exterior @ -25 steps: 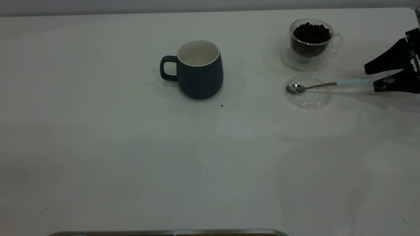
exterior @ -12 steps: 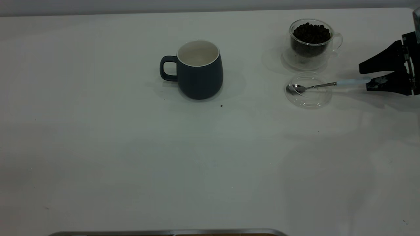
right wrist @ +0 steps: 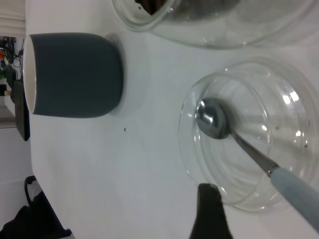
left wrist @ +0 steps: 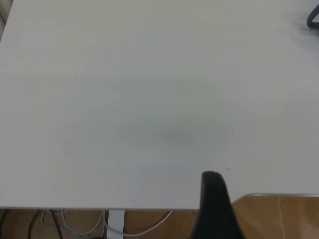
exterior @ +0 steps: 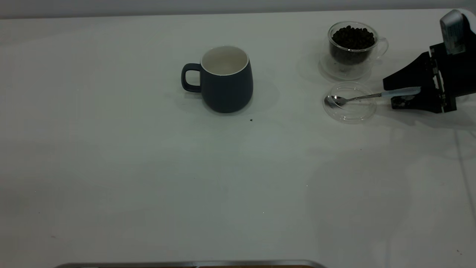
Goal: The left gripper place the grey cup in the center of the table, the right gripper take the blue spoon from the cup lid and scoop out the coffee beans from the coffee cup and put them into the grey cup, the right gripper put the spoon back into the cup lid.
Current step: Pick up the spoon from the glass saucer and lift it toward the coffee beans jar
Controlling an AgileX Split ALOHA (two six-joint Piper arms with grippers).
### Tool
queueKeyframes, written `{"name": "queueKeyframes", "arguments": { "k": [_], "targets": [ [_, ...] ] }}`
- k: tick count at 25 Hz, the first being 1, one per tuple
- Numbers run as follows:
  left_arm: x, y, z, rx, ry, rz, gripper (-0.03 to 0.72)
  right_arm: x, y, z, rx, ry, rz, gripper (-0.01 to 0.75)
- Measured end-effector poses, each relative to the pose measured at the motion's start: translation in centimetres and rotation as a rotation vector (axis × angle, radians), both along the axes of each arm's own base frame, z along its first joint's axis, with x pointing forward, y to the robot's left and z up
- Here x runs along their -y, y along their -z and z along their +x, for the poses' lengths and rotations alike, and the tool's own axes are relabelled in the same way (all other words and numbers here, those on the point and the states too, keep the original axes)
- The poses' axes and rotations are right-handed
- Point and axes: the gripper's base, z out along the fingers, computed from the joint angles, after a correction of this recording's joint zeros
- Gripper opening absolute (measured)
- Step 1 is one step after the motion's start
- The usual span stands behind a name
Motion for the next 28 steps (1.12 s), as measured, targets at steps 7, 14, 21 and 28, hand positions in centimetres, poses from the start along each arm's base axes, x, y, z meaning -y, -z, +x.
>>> {"name": "queueKeyframes", "arguments": {
  "k": [7, 14, 21, 28],
  "targets": [
    [0.0, 0.0, 0.0, 0.000, -0.001, -0.001, 0.588, -0.1, 0.0, 0.0, 0.002, 0.000, -0.001, 0.491],
    [0.0, 0.0, 0.0, 0.000, -0.002, -0.002, 0.588, -0.1, 0.0, 0.0, 0.003, -0.004, 0.008, 0.216],
    [0.0, 0.0, 0.0, 0.000, -0.002, -0.002, 0.588, 0.0, -1.5, 0.0, 0.029, -0.075, -0.011, 0.097],
    [0.0, 0.0, 0.0, 0.000, -0.002, -0.002, 0.588, 1.6, -6.6, 0.9, 0.137, -0.110, -0.068, 0.097]
  ]
}}
